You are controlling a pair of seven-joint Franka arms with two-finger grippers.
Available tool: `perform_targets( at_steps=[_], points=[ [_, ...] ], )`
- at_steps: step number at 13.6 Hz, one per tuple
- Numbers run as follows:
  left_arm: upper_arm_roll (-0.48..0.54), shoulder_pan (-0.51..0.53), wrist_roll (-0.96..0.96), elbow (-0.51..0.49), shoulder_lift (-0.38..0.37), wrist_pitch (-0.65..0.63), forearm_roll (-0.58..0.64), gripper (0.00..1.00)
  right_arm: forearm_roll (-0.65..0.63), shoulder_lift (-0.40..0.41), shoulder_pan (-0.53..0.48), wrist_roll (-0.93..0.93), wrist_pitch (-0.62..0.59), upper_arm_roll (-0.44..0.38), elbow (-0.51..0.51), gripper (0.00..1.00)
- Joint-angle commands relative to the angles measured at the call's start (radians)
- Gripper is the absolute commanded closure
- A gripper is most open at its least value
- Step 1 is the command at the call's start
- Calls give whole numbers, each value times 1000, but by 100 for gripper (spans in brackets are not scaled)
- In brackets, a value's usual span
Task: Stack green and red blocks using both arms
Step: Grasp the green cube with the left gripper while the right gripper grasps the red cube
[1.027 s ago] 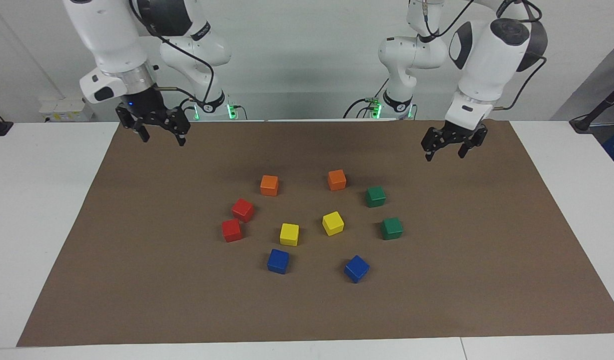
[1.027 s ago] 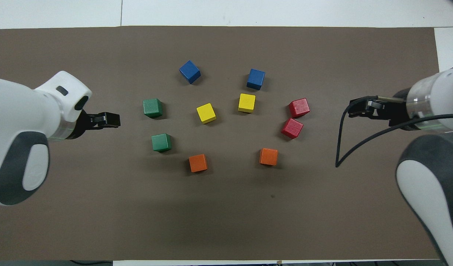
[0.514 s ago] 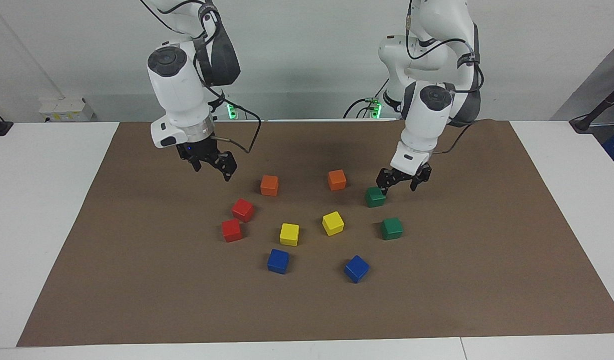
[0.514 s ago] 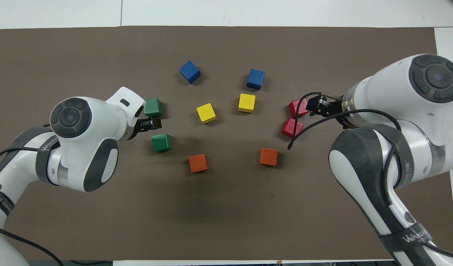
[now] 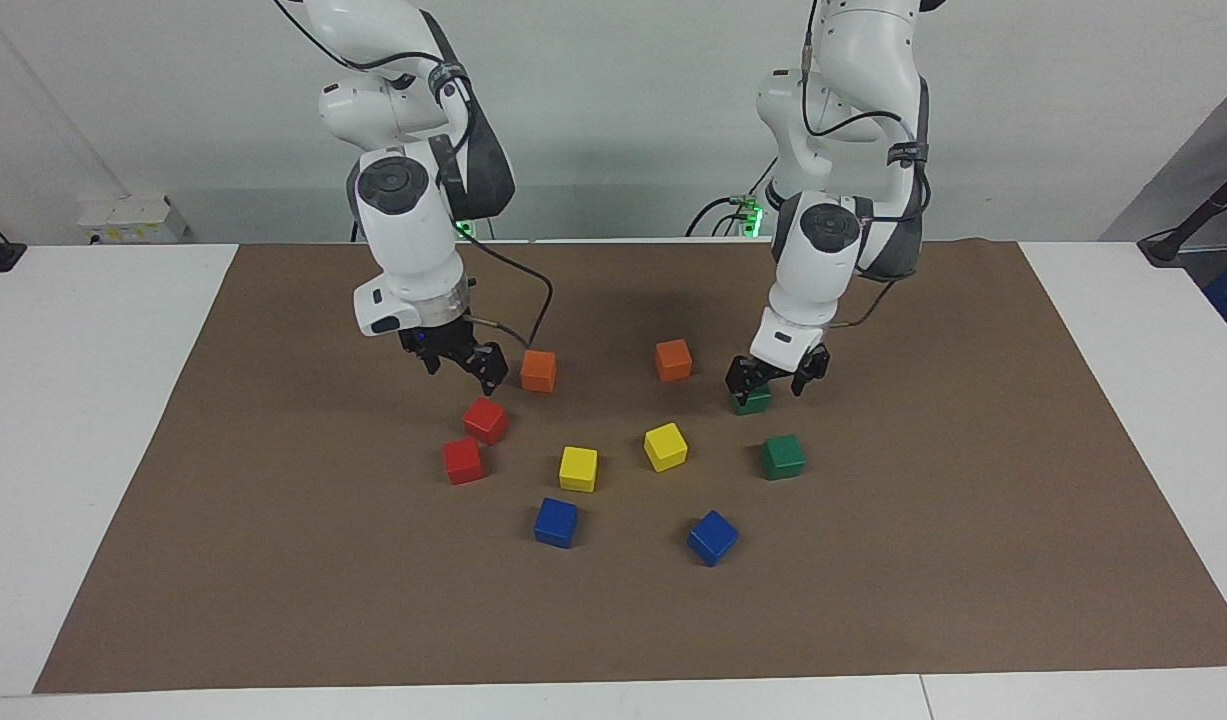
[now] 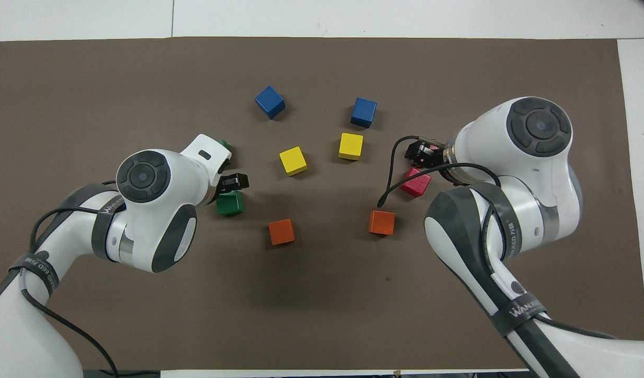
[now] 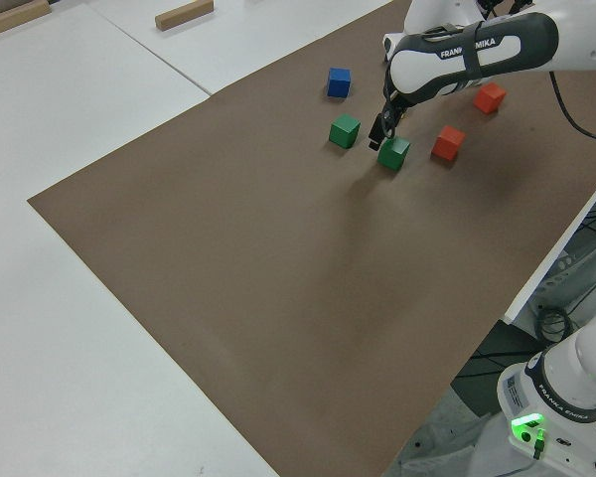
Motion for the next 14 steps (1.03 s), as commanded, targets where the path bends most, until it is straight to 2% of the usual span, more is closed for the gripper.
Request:
perform_targets(
  at_steps=[1, 5, 9, 11, 12, 14],
  points=[
    [15, -27, -20, -28, 18, 51, 5, 0, -1, 21, 6, 19, 83, -4, -40, 0],
    [15, -47, -38, -28, 45, 66, 5, 0, -1, 32, 22, 7, 200, -4, -115, 0],
    [15, -55, -40, -48, 40, 63, 5, 0, -1, 43, 27, 4, 255, -4, -160, 0],
    [15, -55, -38, -51, 38, 60, 5, 10, -3, 46, 22, -5, 321, -4, -198, 0],
    [17, -55, -38, -54, 38, 61, 5, 22, -1, 58, 22, -5, 346, -4, -207, 0],
    [17, -55, -38, -57, 37, 60, 5, 89, -1, 73, 22, -4, 363, -4, -207, 0]
  ],
)
